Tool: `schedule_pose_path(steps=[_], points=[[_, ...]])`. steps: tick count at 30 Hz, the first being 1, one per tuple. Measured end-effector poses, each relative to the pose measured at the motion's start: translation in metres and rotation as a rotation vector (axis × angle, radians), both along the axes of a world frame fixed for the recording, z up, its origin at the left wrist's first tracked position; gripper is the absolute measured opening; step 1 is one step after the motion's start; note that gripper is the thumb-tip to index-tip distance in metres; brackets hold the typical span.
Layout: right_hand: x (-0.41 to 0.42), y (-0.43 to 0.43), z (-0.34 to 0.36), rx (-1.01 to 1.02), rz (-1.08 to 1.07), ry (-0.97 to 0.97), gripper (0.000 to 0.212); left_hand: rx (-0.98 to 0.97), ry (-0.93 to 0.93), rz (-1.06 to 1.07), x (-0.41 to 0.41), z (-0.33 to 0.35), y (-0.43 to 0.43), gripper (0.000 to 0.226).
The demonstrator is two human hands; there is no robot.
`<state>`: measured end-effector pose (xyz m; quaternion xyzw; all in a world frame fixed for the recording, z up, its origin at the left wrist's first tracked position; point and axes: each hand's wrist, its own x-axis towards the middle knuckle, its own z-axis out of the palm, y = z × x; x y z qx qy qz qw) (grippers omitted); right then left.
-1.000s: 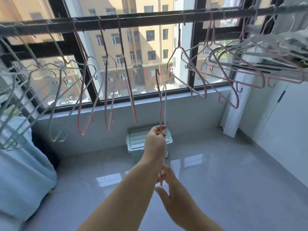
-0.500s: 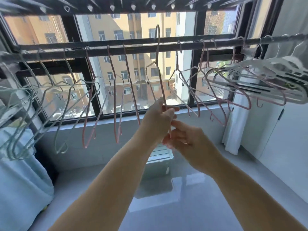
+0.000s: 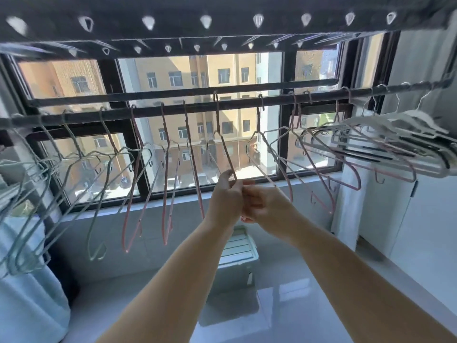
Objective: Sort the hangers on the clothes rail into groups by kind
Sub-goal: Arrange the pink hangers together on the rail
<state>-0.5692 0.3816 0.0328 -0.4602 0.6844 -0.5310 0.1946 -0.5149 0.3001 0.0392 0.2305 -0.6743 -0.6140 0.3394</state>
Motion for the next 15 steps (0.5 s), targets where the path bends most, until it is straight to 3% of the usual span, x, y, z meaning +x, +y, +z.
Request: schedule_pose_path(steps=[2,5,7,10,12,15], points=[[0.007,0.003,-0.003,0.043,-0.024,0.118,0.036,-0.014,-0.015,0.023,-0.002,-0.005,0.001,0.041],[0.011,0.016,-0.004,0.186,-0.247,0.533,0.047,-0.112,-0.057,0.092,-0.006,-0.014,0.006,0.055],[0.008,0.034,0.008,0.079,-0.370,0.623,0.044,-0.239,-0.050,0.148,-0.005,-0.016,0.015,0.066],[-0.018,0.055,0.021,-0.069,-0.473,0.517,0.037,-0.511,0.041,0.304,-0.005,-0.015,0.031,0.071],[-0.040,0.055,0.022,-0.002,-0.477,0.371,0.038,-0.690,0.169,0.361,-0.009,-0.015,0.047,0.066],[-0.065,0.041,0.011,0.064,-0.350,0.085,0.045,-0.750,0.121,0.213,-0.025,-0.020,0.076,0.059]])
